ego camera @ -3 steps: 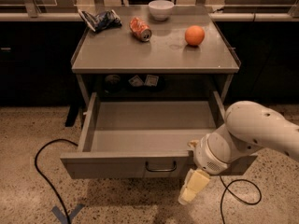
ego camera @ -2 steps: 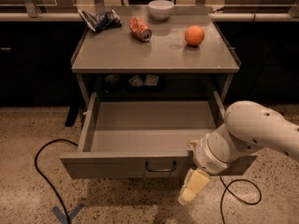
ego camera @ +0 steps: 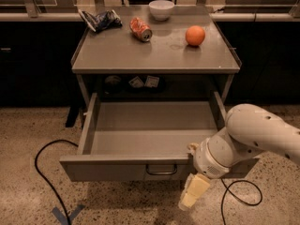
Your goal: Open top drawer
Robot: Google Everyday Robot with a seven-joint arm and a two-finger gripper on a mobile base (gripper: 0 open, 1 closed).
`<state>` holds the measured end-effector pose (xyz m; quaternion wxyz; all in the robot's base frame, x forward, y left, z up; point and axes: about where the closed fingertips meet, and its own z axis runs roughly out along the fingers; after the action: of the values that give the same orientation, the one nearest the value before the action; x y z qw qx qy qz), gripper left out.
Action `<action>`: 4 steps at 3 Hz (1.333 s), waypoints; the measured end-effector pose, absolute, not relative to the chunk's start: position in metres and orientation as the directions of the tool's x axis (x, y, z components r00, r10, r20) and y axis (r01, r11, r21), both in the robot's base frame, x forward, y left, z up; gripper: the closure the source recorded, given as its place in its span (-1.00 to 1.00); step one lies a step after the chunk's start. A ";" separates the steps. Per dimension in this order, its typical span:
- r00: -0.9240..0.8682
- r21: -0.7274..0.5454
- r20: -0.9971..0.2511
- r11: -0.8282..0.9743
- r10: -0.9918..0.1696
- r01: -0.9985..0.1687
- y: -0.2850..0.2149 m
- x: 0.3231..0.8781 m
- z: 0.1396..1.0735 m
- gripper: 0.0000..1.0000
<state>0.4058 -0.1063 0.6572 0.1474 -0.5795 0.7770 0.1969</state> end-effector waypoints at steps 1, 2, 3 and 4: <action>-0.299 0.160 -0.457 0.253 -0.838 -0.954 -0.110 0.392 0.657 -1.00; -0.298 0.161 -0.457 0.252 -0.838 -0.954 -0.109 0.391 0.659 -1.00; -0.327 0.201 -0.471 0.261 -0.819 -0.944 -0.115 0.367 0.661 -1.00; -0.327 0.201 -0.471 0.261 -0.819 -0.944 -0.115 0.367 0.661 -1.00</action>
Offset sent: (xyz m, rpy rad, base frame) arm -0.1227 -0.0308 0.0016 0.1289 0.1918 -0.0604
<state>0.3670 -0.1149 0.6614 0.1373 -0.5638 0.7820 0.2274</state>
